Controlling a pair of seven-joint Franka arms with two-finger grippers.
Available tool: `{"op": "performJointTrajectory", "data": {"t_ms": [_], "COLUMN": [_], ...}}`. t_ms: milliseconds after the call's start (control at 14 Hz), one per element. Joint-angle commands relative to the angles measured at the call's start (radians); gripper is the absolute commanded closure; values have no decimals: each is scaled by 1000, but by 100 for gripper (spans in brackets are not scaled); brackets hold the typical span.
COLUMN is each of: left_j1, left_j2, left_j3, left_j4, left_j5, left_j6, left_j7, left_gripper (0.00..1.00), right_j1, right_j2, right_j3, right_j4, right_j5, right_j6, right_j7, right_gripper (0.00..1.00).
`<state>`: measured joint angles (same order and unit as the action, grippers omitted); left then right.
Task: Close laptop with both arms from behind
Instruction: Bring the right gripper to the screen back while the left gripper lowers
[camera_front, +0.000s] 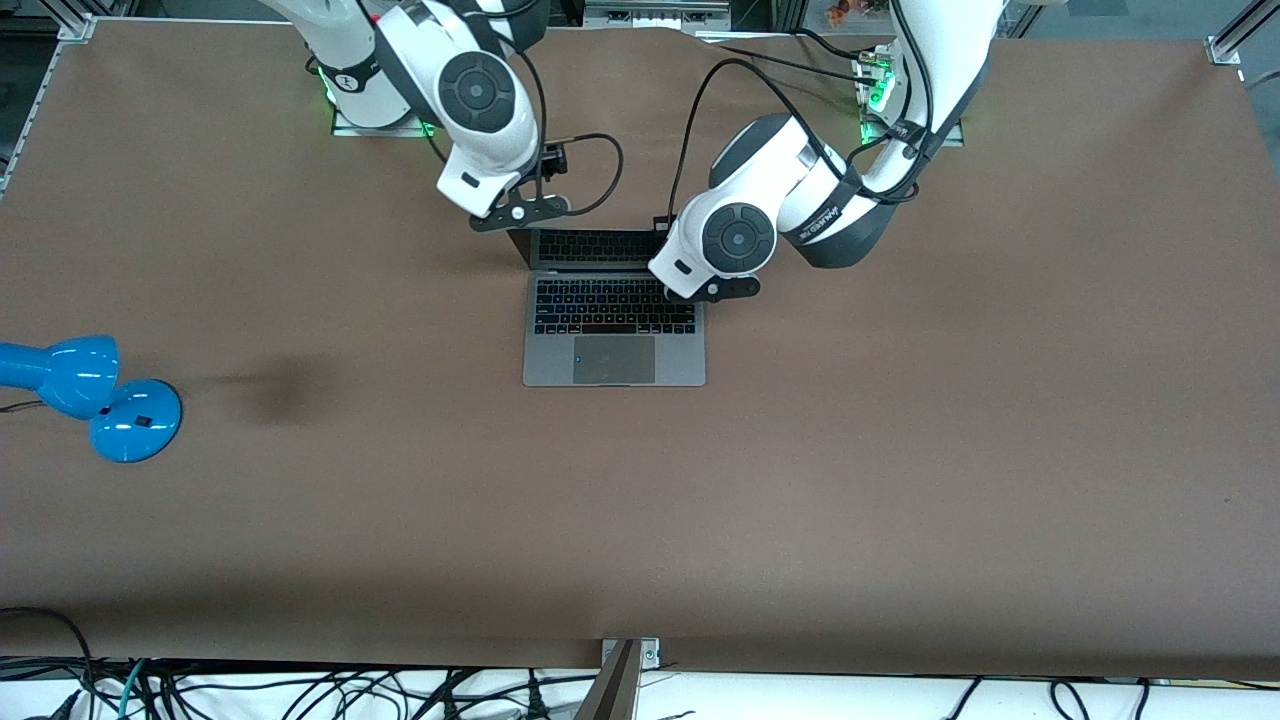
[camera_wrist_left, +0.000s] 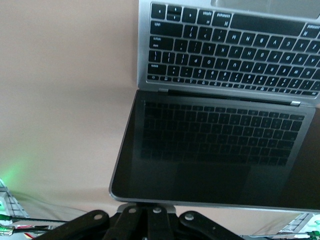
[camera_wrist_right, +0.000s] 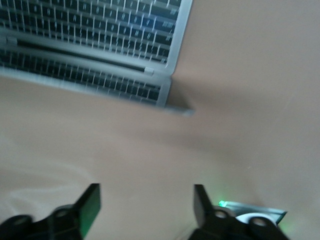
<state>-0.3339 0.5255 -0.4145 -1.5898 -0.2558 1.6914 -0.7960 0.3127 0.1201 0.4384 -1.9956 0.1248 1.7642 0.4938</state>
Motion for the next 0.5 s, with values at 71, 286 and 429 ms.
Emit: {"op": "performJointTrajectory", "data": {"t_ms": [71, 286, 429], "left_j1": [-10, -8, -13], "left_j2": [57, 79, 91], "left_j3": [20, 31, 45], "left_j4": [90, 117, 131], "left_j5": [27, 30, 30], "left_j6": [-6, -6, -6], "left_j7": [14, 14, 14], "left_gripper": [100, 100, 100], "right_j1": [-14, -14, -15], "right_j2": [-5, 33, 59], "right_j3": [11, 10, 8], "right_j4": [-31, -14, 1], "right_j5": [36, 32, 19], "right_j6": [26, 82, 122], "right_j7": [20, 19, 19], "right_gripper": [100, 100, 100]}}
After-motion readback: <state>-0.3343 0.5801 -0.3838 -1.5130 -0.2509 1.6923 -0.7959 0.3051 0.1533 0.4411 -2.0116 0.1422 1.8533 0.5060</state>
